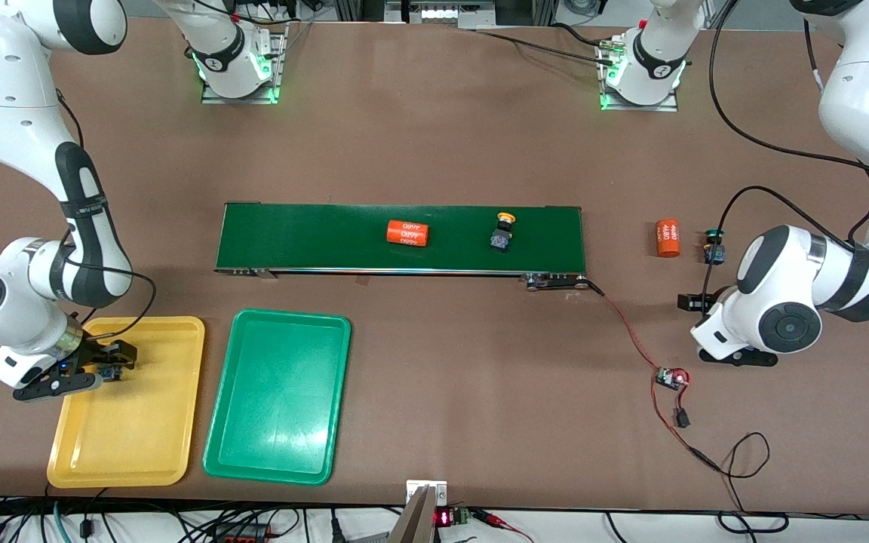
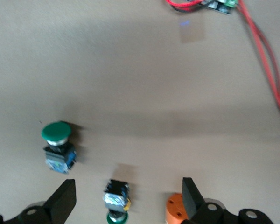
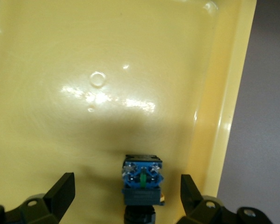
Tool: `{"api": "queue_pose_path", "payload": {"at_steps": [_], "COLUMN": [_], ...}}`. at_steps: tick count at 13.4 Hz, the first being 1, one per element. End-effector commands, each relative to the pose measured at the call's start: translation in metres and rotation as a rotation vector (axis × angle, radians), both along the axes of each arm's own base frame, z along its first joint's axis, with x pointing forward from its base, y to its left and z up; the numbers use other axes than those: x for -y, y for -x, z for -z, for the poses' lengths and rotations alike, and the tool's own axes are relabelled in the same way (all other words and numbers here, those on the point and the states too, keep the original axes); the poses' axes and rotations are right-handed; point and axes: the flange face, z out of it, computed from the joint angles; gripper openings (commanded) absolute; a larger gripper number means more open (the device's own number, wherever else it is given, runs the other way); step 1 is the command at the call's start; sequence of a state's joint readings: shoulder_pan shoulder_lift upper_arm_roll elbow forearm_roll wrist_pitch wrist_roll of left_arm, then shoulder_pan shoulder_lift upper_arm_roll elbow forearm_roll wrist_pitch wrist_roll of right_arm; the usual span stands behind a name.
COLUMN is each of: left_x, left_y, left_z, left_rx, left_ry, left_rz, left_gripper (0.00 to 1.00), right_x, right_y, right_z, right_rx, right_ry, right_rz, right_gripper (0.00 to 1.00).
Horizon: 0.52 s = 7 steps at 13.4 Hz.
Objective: Sort buttons by color to trays
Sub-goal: 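Open the right gripper in the yellow tray and lift away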
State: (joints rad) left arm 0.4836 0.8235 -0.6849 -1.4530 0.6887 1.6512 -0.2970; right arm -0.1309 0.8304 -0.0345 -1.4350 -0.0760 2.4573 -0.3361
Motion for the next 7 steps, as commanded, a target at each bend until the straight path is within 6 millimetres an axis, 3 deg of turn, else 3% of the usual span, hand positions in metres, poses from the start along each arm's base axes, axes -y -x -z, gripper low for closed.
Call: {"api": "queue_pose_path", "payload": {"at_steps": [1,4,7], "left_x": [-0.042,-0.094,-0.105], "left_y": [-0.002,-0.001,0.009], "left_z": [0.019,0.04,0.048], "left_rx": [-0.013,0.035,-0.004], "left_ry": [-0.011,0.016,0.004], "left_rz": [0.034,0.1,0.143], "left_gripper": [1.0,1.0,1.0], "right_x": [-0.026,-0.053,-0.079], "right_y": [0.004,0.016,0.039], "right_z": [-0.055,-0.105,-0.139], "right_rx": [-0.053,-0.127,-0.183], "right_ry": [-0.033,-0.043,-0.048], "right_rz": [0.078,0.134,0.192], "right_gripper": [1.0,1.0,1.0]}}
